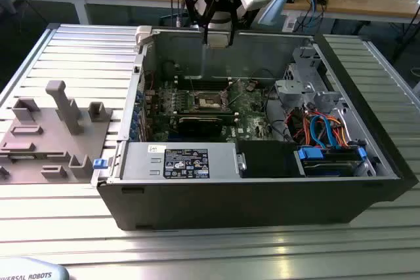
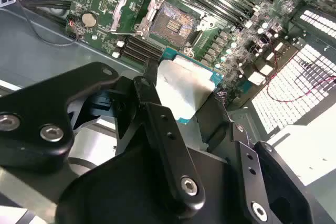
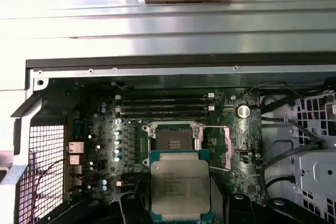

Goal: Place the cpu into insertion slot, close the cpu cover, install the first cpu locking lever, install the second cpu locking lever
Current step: 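Place the cpu into insertion slot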

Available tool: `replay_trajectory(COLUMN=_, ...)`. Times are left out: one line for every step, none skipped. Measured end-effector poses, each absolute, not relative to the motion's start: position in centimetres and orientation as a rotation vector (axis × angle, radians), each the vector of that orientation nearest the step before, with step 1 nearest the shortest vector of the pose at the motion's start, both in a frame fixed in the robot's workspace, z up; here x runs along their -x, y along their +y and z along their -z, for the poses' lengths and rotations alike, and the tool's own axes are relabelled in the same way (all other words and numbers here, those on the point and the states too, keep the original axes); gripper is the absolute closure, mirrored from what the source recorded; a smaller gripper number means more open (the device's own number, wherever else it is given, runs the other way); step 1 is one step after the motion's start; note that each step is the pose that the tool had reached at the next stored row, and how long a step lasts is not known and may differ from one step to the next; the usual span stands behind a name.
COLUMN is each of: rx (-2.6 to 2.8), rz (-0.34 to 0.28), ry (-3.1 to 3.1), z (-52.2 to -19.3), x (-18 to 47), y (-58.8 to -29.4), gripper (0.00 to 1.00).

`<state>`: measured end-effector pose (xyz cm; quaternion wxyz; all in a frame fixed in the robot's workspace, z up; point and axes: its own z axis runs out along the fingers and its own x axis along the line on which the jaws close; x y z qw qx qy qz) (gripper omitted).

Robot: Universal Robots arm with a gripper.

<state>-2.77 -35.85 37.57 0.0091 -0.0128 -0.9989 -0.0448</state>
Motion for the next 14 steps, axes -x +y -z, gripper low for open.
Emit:
replay_trajectory(rx=0.040, rz=0.140, ry=-3.120, z=-37.53, x=2.81, y=-35.85, gripper=0.46)
replay_trajectory(rx=0.040, rz=0.140, ry=-3.120, z=-37.52, x=2.83, y=-35.85, gripper=0.46)
replay_trajectory(rx=0.040, rz=0.140, ry=-3.120, z=-37.33, x=2.83, y=-35.85, gripper=0.46)
replay_trajectory(rx=0.040, rz=0.135, ry=-3.120, z=-37.17, x=2.84, y=-35.85, gripper=0.46)
replay_trajectory(rx=0.040, rz=0.134, ry=-3.120, z=-37.16, x=2.84, y=-35.85, gripper=0.46)
replay_trajectory(rx=0.040, rz=0.134, ry=-3.120, z=-37.15, x=2.84, y=-35.85, gripper=0.46)
replay_trajectory(rx=0.040, rz=0.133, ry=-3.120, z=-37.14, x=2.84, y=-35.85, gripper=0.46)
replay_trajectory(rx=0.040, rz=0.132, ry=-3.120, z=-37.13, x=2.84, y=-35.85, gripper=0.46)
replay_trajectory(rx=0.040, rz=0.132, ry=-3.120, z=-37.13, x=2.84, y=-35.85, gripper=0.46)
replay_trajectory(rx=0.040, rz=0.131, ry=-3.121, z=-37.12, x=2.84, y=-35.85, gripper=0.46)
replay_trajectory(rx=0.040, rz=0.130, ry=-3.121, z=-37.11, x=2.84, y=-35.85, gripper=0.46)
replay_trajectory(rx=0.040, rz=0.130, ry=-3.121, z=-37.10, x=2.84, y=-35.85, gripper=0.46)
replay_trajectory(rx=0.040, rz=0.128, ry=-3.121, z=-37.09, x=2.84, y=-35.85, gripper=0.46)
replay_trajectory(rx=0.040, rz=0.126, ry=-3.121, z=-37.09, x=2.84, y=-35.85, gripper=0.46)
